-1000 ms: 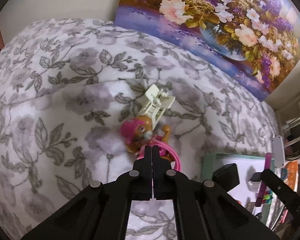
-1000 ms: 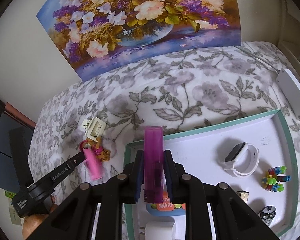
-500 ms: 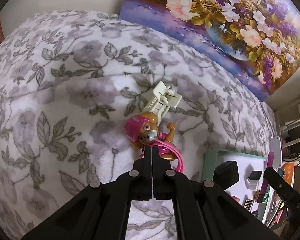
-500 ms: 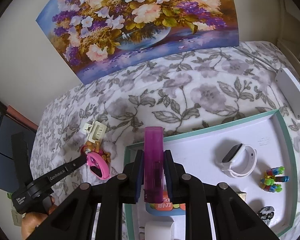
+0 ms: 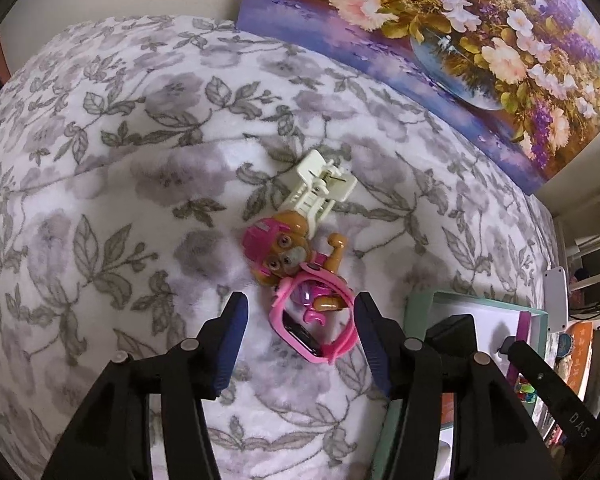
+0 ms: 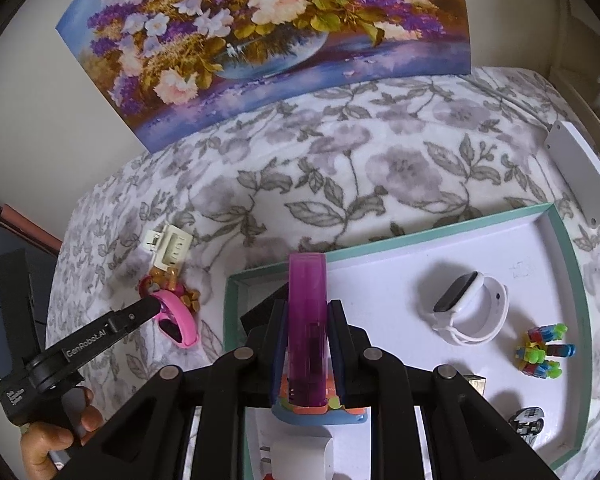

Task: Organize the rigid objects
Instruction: 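Close the left tool on the pink watch band and lift it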

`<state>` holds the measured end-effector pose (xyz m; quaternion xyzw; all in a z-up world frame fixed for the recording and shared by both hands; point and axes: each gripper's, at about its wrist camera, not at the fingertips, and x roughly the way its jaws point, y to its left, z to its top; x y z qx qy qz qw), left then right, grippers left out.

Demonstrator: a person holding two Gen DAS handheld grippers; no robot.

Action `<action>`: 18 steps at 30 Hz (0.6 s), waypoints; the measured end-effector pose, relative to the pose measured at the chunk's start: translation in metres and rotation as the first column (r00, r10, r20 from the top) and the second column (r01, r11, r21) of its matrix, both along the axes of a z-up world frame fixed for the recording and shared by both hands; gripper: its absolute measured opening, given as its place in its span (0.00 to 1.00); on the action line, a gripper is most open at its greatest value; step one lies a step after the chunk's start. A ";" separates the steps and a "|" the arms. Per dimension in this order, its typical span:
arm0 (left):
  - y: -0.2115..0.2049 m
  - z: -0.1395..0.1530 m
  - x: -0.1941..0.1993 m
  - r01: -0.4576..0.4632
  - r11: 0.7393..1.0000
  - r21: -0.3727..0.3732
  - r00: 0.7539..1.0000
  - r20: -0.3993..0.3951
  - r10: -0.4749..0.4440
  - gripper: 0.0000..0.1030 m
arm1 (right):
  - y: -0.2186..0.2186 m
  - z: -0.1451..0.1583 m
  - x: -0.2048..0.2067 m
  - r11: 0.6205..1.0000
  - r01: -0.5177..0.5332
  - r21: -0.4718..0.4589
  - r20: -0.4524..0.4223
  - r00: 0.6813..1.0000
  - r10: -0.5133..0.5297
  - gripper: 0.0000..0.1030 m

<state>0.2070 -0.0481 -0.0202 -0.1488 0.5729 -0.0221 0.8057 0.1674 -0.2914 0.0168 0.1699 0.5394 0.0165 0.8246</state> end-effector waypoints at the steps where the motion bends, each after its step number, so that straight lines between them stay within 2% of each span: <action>1: -0.001 0.000 0.000 0.004 1.000 -0.002 1.000 -0.002 -0.004 0.55 | 0.000 0.000 0.000 1.000 -0.001 0.000 -0.002 1.000 0.001 0.20; 9: -0.018 -0.010 0.003 0.055 0.998 0.038 0.998 -0.038 -0.054 0.55 | 0.000 -0.002 0.000 1.000 -0.004 0.001 -0.009 1.000 0.004 0.20; 12: -0.022 -0.013 0.003 0.064 0.995 0.071 0.997 -0.038 -0.061 0.55 | 0.000 -0.003 0.000 1.000 -0.005 0.001 -0.013 1.000 0.005 0.20; 18: -0.021 -0.006 0.001 0.056 0.995 0.087 0.998 -0.025 -0.054 0.53 | -0.002 -0.004 0.000 1.000 0.000 0.003 -0.021 1.000 0.000 0.20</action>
